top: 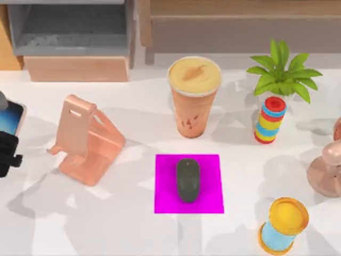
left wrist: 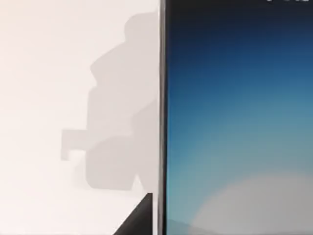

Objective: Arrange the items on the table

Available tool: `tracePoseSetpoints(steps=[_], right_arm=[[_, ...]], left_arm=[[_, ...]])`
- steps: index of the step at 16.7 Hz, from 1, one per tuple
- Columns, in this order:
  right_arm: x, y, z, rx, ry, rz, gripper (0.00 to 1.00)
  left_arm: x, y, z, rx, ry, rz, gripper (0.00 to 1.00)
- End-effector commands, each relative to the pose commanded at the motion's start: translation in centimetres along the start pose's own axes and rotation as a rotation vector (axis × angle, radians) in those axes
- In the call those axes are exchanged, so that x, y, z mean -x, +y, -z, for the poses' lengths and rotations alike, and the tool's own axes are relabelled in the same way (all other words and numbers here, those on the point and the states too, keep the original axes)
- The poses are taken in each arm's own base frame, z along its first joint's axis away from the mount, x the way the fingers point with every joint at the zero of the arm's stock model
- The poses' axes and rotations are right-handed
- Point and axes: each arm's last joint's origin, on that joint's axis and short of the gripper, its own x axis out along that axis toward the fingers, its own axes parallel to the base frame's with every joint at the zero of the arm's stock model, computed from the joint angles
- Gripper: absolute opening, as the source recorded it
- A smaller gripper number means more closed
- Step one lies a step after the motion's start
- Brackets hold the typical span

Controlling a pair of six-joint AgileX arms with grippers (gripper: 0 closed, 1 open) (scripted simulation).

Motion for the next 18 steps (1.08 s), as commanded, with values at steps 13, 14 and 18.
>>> tracePoseSetpoints(steps=[13,14,18], right_arm=[[0.0,0.0,0.0,0.000,0.000,0.000,1.00],[0.0,0.0,0.0,0.000,0.000,0.000,1.00],[0.0,0.0,0.0,0.000,0.000,0.000,1.00]], left_arm=[[4.1,-6.6,-0.5,0.001,-0.502,0.170,0.00],[4.1,-6.5,-0.6,0.002,-0.499,0.165,0.00],[4.7,-6.5,-1.4,-0.057,-0.552,0.151,0.00]])
